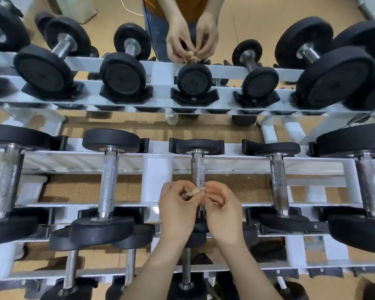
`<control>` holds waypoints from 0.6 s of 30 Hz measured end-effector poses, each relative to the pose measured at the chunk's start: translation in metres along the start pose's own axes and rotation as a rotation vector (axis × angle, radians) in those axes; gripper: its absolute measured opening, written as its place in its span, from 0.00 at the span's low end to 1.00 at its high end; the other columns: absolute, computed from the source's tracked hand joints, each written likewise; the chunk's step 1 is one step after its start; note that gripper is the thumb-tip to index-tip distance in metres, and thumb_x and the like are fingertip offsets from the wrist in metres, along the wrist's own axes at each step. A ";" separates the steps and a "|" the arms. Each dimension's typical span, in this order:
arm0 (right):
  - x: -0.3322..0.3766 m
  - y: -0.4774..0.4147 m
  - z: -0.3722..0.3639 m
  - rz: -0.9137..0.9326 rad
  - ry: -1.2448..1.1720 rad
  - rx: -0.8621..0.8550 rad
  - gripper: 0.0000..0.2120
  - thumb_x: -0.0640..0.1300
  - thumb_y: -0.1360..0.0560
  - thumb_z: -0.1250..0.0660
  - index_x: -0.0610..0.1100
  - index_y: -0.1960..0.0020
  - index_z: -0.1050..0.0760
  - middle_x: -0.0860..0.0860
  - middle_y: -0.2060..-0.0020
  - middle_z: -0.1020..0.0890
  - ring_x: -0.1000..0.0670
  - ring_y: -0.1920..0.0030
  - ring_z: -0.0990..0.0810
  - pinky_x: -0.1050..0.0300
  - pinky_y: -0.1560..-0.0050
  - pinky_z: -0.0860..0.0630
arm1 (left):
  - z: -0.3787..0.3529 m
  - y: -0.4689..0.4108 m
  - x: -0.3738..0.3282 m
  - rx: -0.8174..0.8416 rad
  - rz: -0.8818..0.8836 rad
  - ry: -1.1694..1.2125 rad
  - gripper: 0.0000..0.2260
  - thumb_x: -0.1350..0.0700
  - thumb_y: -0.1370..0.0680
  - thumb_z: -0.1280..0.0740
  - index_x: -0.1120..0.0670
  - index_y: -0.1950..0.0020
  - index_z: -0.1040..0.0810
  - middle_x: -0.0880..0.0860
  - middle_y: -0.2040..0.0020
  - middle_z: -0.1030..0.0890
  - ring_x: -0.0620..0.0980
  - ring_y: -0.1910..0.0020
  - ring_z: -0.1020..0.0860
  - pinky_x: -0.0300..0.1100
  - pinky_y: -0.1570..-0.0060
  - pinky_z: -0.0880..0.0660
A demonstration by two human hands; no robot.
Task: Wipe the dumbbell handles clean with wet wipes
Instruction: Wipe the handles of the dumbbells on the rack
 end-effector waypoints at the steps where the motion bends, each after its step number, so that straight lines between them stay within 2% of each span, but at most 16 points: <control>1: 0.000 0.002 -0.002 0.060 0.082 -0.040 0.19 0.29 0.26 0.36 0.53 0.51 0.24 0.53 0.52 0.21 0.58 0.52 0.21 0.61 0.48 0.23 | 0.000 0.000 -0.001 -0.004 -0.016 -0.019 0.11 0.60 0.29 0.24 0.45 0.62 0.22 0.46 0.55 0.23 0.38 0.57 0.22 0.35 0.54 0.26; 3: -0.001 0.004 -0.008 0.143 0.204 -0.115 0.15 0.33 0.25 0.35 0.53 0.51 0.22 0.55 0.51 0.24 0.58 0.52 0.22 0.62 0.50 0.25 | 0.001 -0.007 -0.009 -0.018 -0.070 -0.071 0.14 0.63 0.28 0.27 0.45 0.65 0.23 0.46 0.57 0.23 0.36 0.57 0.24 0.27 0.56 0.31; 5: -0.003 0.002 -0.008 0.106 0.234 -0.165 0.11 0.37 0.23 0.35 0.51 0.46 0.23 0.55 0.48 0.27 0.58 0.51 0.24 0.67 0.51 0.26 | 0.002 -0.024 -0.019 -0.083 -0.093 -0.053 0.14 0.63 0.27 0.28 0.45 0.65 0.23 0.46 0.58 0.22 0.36 0.58 0.24 0.26 0.57 0.32; 8: -0.009 -0.003 -0.014 0.073 0.296 -0.103 0.12 0.42 0.23 0.36 0.53 0.41 0.27 0.57 0.45 0.30 0.60 0.50 0.26 0.65 0.49 0.27 | 0.001 -0.052 -0.028 -0.227 -0.026 0.098 0.08 0.58 0.27 0.27 0.48 0.63 0.22 0.46 0.61 0.20 0.44 0.58 0.22 0.35 0.56 0.28; 10: -0.011 -0.003 -0.016 0.093 0.337 -0.074 0.13 0.41 0.23 0.36 0.52 0.40 0.27 0.57 0.44 0.30 0.61 0.50 0.27 0.66 0.48 0.28 | -0.004 -0.055 -0.027 -0.267 -0.006 0.145 0.06 0.58 0.27 0.27 0.50 0.62 0.21 0.46 0.61 0.19 0.47 0.58 0.21 0.37 0.56 0.26; 13: -0.011 -0.004 -0.012 0.106 0.298 -0.080 0.13 0.40 0.23 0.38 0.52 0.41 0.27 0.56 0.46 0.30 0.63 0.51 0.27 0.73 0.53 0.31 | -0.011 -0.043 -0.017 -0.177 0.001 0.047 0.03 0.57 0.25 0.29 0.49 0.57 0.17 0.45 0.59 0.18 0.43 0.57 0.21 0.36 0.54 0.26; 16: -0.011 -0.003 -0.012 0.134 0.282 -0.078 0.11 0.41 0.22 0.40 0.52 0.41 0.28 0.56 0.47 0.30 0.62 0.51 0.27 0.69 0.55 0.31 | -0.004 -0.035 -0.003 -0.094 0.022 -0.084 0.08 0.59 0.24 0.30 0.47 0.61 0.19 0.42 0.64 0.19 0.44 0.60 0.20 0.34 0.56 0.28; 18: -0.011 -0.002 -0.013 0.143 0.271 -0.076 0.11 0.41 0.21 0.41 0.53 0.42 0.28 0.56 0.48 0.30 0.61 0.51 0.27 0.67 0.54 0.30 | 0.002 -0.025 0.009 0.021 0.052 -0.186 0.11 0.61 0.25 0.30 0.47 0.63 0.21 0.41 0.66 0.20 0.41 0.62 0.22 0.26 0.62 0.31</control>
Point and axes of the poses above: each hand's wrist, its own y-axis away from the middle knuckle, its own z-axis out of the back of the hand, x = y × z, the point moved 6 cm from there along -y, towards the middle knuckle
